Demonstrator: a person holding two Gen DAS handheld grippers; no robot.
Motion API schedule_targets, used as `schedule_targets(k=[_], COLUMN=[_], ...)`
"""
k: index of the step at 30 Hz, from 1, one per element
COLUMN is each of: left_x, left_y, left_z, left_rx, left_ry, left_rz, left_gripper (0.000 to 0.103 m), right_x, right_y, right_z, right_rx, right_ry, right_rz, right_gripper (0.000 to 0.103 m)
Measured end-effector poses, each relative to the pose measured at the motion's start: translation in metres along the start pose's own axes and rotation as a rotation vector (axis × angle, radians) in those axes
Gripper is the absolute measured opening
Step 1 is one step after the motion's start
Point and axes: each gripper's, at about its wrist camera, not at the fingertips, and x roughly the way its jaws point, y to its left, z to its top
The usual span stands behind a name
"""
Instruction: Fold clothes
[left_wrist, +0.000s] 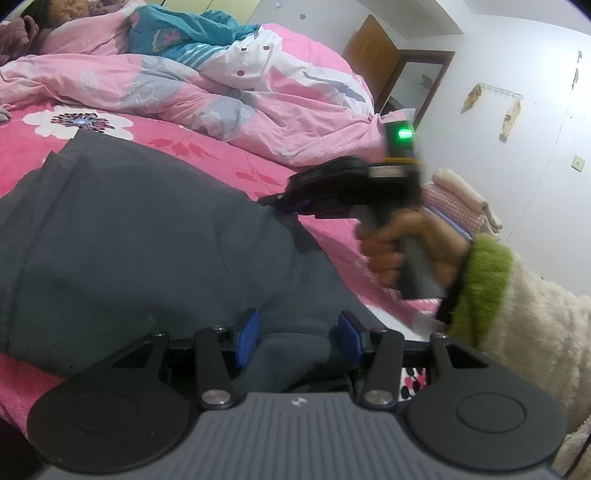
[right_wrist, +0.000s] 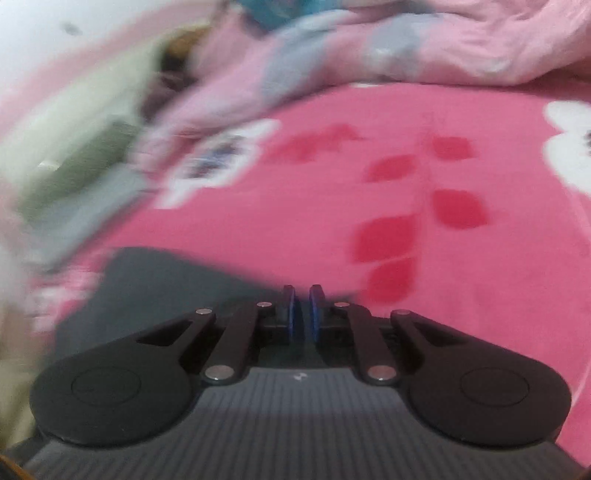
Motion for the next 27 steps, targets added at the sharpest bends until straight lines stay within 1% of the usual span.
schedule_targets(k=[1,2,3,4,6,7,9,11,13,14,16,17,20,21,23,24,25,27], left_x=[0.000,0.000,0.000,0.000,0.000,0.000,0.001,0.001,0.000,0.001,0.001,0.001,0.000,-0.001,-0.001,-0.001,-0.001,-0.005], left_y=[0.000,0.000,0.000,0.001,0.003,0.004,0.003,0.002,0.001,0.000,0.002,0.003,0.009,0.012,0.014,0.015,0.016,0.017], left_z=[0.000,0.000,0.000,0.000,0.001,0.001,0.001,0.001,0.001,0.001,0.001,0.002,0.003,0.003,0.003,0.004,0.005,0.006], left_rx=[0.000,0.001,0.001,-0.001,-0.008,-0.011,-0.011,-0.008,-0.002,-0.003,-0.015,-0.027,-0.076,-0.092,-0.118,-0.130,-0.141,-0.175], left_ry=[-0.001,-0.001,-0.002,-0.002,-0.002,-0.002,-0.002,-0.002,-0.002,-0.002,0.001,0.002,0.005,0.005,0.004,0.004,0.004,0.003], left_rz=[-0.001,-0.002,-0.003,-0.005,-0.013,-0.017,-0.017,-0.014,-0.008,-0.008,-0.012,-0.017,-0.036,-0.042,-0.047,-0.047,-0.044,-0.033], left_gripper=[0.049,0.049,0.050,0.050,0.051,0.052,0.052,0.052,0.052,0.052,0.052,0.052,0.052,0.052,0.052,0.052,0.052,0.052], right_x=[0.005,0.001,-0.010,-0.026,-0.060,-0.075,-0.101,-0.114,-0.120,-0.118,-0.112,-0.116,-0.142,-0.148,-0.158,-0.159,-0.153,-0.142], right_y=[-0.001,-0.004,-0.009,-0.010,-0.007,-0.004,0.012,0.030,0.042,0.044,0.041,0.040,0.047,0.049,0.056,0.060,0.062,0.052], right_z=[0.002,0.005,0.006,0.004,-0.005,-0.012,-0.032,-0.062,-0.096,-0.111,-0.136,-0.144,-0.146,-0.145,-0.149,-0.154,-0.160,-0.169], right_rx=[0.006,0.027,0.047,0.041,-0.008,-0.050,-0.172,-0.302,-0.390,-0.395,-0.373,-0.352,-0.304,-0.298,-0.310,-0.324,-0.334,-0.283], right_ry=[-0.016,-0.040,-0.067,-0.094,-0.143,-0.159,-0.180,-0.180,-0.138,-0.097,-0.039,-0.055,-0.105,-0.131,-0.176,-0.170,-0.142,-0.135], right_rz=[-0.072,-0.123,-0.146,-0.134,-0.073,-0.036,0.037,0.082,0.120,0.134,0.104,0.096,0.107,0.130,0.203,0.218,0.212,0.226], right_gripper=[0.005,0.009,0.010,0.010,0.010,0.010,0.010,0.010,0.010,0.011,0.011,0.011,0.013,0.013,0.013,0.014,0.015,0.016])
